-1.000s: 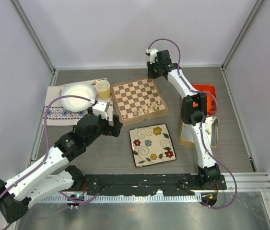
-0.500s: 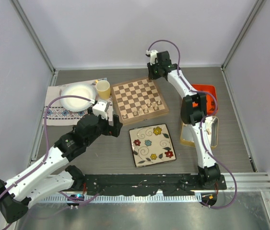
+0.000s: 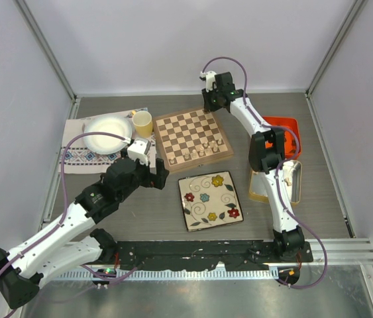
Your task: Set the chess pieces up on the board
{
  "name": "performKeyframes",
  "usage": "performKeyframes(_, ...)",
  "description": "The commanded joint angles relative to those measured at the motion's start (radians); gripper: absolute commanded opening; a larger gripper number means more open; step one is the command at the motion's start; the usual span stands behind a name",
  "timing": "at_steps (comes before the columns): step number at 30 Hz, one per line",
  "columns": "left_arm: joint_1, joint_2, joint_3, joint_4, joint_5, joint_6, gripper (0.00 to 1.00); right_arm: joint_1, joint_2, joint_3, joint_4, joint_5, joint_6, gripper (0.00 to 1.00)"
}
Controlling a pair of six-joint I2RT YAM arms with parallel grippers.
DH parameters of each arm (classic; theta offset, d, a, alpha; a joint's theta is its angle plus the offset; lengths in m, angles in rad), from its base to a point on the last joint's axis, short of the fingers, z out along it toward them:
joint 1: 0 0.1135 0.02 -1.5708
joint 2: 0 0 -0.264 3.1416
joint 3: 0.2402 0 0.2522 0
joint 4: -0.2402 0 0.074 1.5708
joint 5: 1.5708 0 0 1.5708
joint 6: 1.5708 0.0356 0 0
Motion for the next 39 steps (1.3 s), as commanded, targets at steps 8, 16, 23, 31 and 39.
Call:
performKeyframes(8, 0.007, -0.02, -0.002, 0.024, 0.002, -0.005, 1.0, 0.013, -0.027, 0.007, 0.031, 0.009, -0.015, 0.19)
performKeyframes(16, 0.007, -0.021, -0.003, 0.024, 0.004, -0.006, 1.0, 0.013, -0.028, 0.007, 0.035, 0.015, -0.015, 0.27)
performKeyframes(23, 0.01, -0.018, -0.002, 0.029, 0.005, -0.006, 1.0, 0.015, -0.028, 0.007, 0.037, 0.015, -0.015, 0.3)
performKeyframes(31, 0.012, -0.018, 0.003, 0.026, 0.005, -0.005, 1.0, 0.015, -0.047, 0.01, 0.04, 0.014, -0.01, 0.38)
performKeyframes(39, 0.016, -0.03, 0.014, 0.029, 0.008, -0.008, 0.99, 0.011, -0.149, 0.007, 0.02, -0.005, -0.018, 0.48)
